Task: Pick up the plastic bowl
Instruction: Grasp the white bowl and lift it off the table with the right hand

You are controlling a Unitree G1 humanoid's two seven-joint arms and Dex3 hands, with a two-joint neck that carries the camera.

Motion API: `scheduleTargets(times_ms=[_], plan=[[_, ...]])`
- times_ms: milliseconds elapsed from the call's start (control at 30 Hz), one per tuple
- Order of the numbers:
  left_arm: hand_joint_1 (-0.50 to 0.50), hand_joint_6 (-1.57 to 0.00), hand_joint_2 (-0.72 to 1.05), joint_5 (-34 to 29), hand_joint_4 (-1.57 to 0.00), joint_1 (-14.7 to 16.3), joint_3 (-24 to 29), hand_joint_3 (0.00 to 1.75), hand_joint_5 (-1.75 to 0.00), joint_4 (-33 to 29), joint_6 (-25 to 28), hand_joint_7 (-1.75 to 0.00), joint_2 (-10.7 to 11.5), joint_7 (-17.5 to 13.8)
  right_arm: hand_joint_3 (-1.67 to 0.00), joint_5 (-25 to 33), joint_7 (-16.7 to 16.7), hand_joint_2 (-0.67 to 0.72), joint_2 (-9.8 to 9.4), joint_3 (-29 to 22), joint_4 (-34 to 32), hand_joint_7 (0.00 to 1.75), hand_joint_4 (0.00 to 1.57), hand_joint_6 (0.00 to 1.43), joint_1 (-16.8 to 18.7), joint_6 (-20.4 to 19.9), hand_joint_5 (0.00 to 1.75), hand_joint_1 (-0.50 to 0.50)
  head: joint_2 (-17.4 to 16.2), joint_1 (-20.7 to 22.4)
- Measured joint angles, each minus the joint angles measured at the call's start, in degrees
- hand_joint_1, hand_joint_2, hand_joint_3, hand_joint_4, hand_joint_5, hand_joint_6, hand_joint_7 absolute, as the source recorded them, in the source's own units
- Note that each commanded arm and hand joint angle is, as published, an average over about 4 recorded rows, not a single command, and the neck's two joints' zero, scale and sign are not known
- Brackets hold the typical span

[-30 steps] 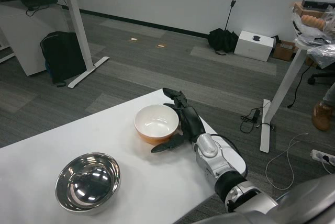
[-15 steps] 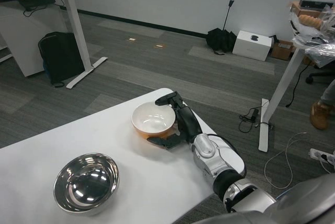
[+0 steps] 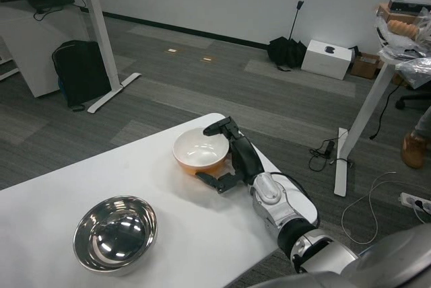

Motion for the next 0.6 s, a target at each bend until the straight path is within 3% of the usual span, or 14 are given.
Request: scheduleTargets(times_ms=[100, 233, 600], plan=[[-0.5, -0.03, 0.6, 0.0, -0.82, 0.2, 0.0, 0.0, -0.31, -0.2, 0.0, 0.0, 0.0, 0.0, -1.47, 1.3, 0.0, -0.6, -0.23, 0.1, 0.1, 1.29, 1.5, 1.18, 0.0, -1.4, 1.26, -0.42, 0.4, 0.4], [-0.5, -0.03, 0.6, 0.0, -0.82, 0.3, 0.0, 0.0, -0.31, -0.5, 0.0, 0.0, 0.0, 0.0, -1.43, 2.7, 0.1, -0.6, -0.32, 0.2, -0.5, 1.26, 1.51, 1.23, 0.1, -1.8, 1.16, -0.42, 0.9, 1.3], [-0.5, -0.03, 0.6, 0.0, -0.82, 0.6, 0.0, 0.04, -0.31, -1.2, 0.0, 0.0, -0.1, 0.0, -1.43, 6.0, 0.1, -0.6, -2.2, 0.8, -8.5, 1.19, 1.51, 1.23, 1.3, -1.6, 1.16, -0.42, 3.3, 6.0]])
